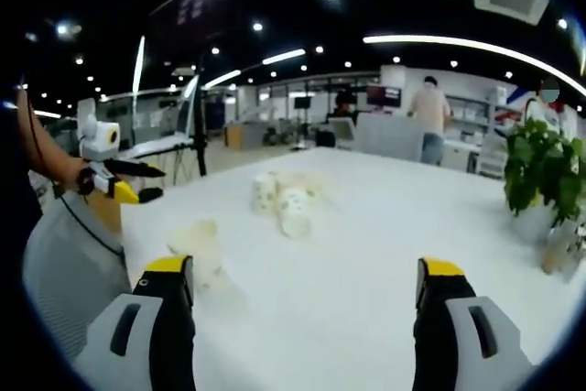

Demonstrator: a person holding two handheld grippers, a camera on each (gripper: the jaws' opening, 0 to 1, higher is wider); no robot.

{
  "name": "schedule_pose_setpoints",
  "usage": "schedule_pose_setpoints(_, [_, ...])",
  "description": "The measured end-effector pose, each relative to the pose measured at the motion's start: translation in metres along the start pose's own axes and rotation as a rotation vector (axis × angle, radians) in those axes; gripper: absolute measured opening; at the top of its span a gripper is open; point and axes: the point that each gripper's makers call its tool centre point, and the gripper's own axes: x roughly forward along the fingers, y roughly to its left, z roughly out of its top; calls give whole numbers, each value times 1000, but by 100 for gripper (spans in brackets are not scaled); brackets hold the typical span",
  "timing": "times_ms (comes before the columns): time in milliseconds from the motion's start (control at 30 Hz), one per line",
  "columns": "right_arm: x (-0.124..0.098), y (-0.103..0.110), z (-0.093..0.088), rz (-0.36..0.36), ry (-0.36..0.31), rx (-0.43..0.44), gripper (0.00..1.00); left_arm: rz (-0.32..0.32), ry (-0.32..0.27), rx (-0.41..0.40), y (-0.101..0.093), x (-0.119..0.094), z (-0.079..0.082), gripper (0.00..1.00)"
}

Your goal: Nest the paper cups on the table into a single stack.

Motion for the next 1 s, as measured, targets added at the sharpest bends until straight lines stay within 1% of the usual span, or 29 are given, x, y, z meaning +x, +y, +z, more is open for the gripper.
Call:
schedule_pose_setpoints(167, [0,-7,-2,-18,2,8,100,-1,7,-6,0,1,-1,99])
schedule_pose_setpoints(400, [2,-7,-2,-12,4,17,100,0,12,-6,1,1,-2,99])
schedule_pose_setpoints(600, [-3,-8,-3,-20,7,16,100,-9,13,-3,0,0,-2,99])
schedule_pose_setpoints(667, [-4,-9,-4,-22,11,16,100,-13,21,5,0,0,-4,98])
schedule_pose_setpoints(700, [-4,-9,-4,-24,13,16,100,-15,24,-4,0,1,-5,98])
schedule_pose_setpoints(733, [-5,-10,-4,-28,17,17,100,-23,10,-14,-1,1,-2,99])
schedule_pose_setpoints(767, [-6,-11,-5,-31,18,19,100,-23,10,-15,-1,1,-2,99])
schedule_pose_setpoints(867, [-8,-15,-4,-47,12,26,100,-32,16,-23,-3,0,-2,98])
schedule_pose_setpoints(933, [-8,-17,-6,-59,16,36,100,-33,25,-14,-4,1,-3,99])
schedule_pose_setpoints(967, [-8,-16,-7,-60,19,37,100,-46,34,3,-8,2,-5,99])
schedule_pose_setpoints(1000, [-8,-14,-7,-61,18,32,100,-58,35,1,-11,3,-5,99])
